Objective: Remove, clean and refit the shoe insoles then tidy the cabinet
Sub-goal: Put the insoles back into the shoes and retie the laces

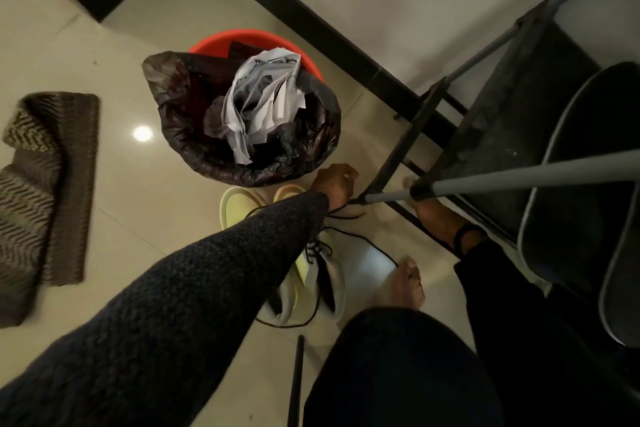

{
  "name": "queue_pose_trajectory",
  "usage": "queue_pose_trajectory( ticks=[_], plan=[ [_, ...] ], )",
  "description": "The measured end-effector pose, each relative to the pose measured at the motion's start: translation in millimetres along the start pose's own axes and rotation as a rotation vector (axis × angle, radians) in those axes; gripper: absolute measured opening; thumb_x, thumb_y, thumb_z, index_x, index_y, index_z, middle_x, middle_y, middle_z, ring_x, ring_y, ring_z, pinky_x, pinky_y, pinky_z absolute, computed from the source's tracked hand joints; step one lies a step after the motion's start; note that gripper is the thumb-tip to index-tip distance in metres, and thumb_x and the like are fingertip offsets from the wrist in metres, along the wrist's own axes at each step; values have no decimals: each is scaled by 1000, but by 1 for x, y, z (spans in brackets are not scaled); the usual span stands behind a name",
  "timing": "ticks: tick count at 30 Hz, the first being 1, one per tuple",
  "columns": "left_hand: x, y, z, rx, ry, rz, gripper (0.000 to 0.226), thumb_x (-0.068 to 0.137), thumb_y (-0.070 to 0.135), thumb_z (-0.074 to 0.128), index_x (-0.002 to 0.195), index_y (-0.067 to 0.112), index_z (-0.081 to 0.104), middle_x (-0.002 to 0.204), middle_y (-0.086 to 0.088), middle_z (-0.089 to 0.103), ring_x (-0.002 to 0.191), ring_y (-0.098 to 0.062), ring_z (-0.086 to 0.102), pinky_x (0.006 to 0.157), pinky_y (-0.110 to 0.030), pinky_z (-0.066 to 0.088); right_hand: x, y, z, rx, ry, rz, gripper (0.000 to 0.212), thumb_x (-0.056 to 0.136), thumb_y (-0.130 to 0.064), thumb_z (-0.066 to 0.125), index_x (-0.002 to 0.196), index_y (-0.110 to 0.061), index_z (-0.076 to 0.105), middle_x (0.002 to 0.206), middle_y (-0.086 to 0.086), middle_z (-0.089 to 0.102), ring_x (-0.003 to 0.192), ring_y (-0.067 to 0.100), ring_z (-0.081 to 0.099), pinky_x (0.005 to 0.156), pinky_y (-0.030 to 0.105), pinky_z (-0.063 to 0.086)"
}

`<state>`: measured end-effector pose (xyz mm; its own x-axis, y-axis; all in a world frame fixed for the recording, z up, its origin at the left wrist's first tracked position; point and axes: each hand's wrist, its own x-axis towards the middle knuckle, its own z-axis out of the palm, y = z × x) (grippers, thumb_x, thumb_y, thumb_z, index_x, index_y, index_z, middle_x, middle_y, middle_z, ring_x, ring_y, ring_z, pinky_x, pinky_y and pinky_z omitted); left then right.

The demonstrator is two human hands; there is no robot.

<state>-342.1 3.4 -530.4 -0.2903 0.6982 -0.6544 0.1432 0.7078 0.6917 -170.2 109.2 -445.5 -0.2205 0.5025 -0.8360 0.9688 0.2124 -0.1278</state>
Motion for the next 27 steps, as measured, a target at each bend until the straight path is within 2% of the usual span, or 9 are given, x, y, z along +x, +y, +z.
queue_pose_trajectory(
  ticks=[5,8,11,13,15,16,20,24,27],
  plan=[
    [-45,19,-19,117,78,29,29,98,19,50,123,21,65,125,-12,66,115,-30,62,101,-35,50,-72,4,6,-203,79,-97,55,107,-36,16,158,-19,26,165,4,21,151,30,19,119,49,19],
    [-76,32,-28,236,89,72,27,97,25,58,121,20,67,123,-11,66,113,-29,63,97,-34,51,-118,0,14,-243,126,-156,52,110,-32,26,159,-18,21,169,4,9,154,25,11,122,46,15],
    [-114,44,-35,239,42,143,26,93,26,67,118,20,67,117,-9,67,107,-26,64,93,-39,55,-157,-4,20,-138,56,-218,50,110,-33,31,158,-19,23,166,-6,12,154,15,5,122,39,11],
    [-144,53,-41,237,16,224,33,90,23,70,123,19,65,113,-8,67,103,-25,65,91,-39,56,-184,-20,14,-20,-106,-290,63,105,-55,35,157,-20,29,162,-9,24,151,12,18,121,31,12],
    [-176,55,-53,222,2,315,44,88,24,74,130,20,60,105,-6,68,97,-23,66,87,-35,56,-196,-37,7,13,-184,-397,95,79,-90,38,145,-22,50,152,-4,45,140,14,41,119,32,26],
    [-189,55,-62,203,-6,355,45,89,27,75,131,20,60,99,-5,69,93,-21,67,83,-33,56,-199,-49,5,-13,-191,-431,97,75,-93,38,140,-23,56,146,-3,53,134,15,48,117,35,33],
    [-218,49,-113,212,128,328,27,91,23,69,118,20,69,102,-9,73,94,-23,69,82,-34,56,-213,-108,-5,-144,-84,-565,50,105,-52,38,135,-21,62,136,0,62,120,14,56,96,27,39],
    [-229,42,-166,104,392,245,22,93,25,67,113,15,71,102,-7,74,88,-16,67,79,-28,55,-221,-167,-8,-3,51,-664,41,105,-41,48,141,-23,56,137,-1,59,118,12,55,98,29,43],
    [-229,36,-188,-57,468,112,37,91,31,71,126,20,62,106,-1,71,95,-17,68,91,-34,57,-221,-193,-11,83,171,-679,38,103,-28,50,138,-18,59,135,2,61,119,15,58,102,31,46]
  ],
)
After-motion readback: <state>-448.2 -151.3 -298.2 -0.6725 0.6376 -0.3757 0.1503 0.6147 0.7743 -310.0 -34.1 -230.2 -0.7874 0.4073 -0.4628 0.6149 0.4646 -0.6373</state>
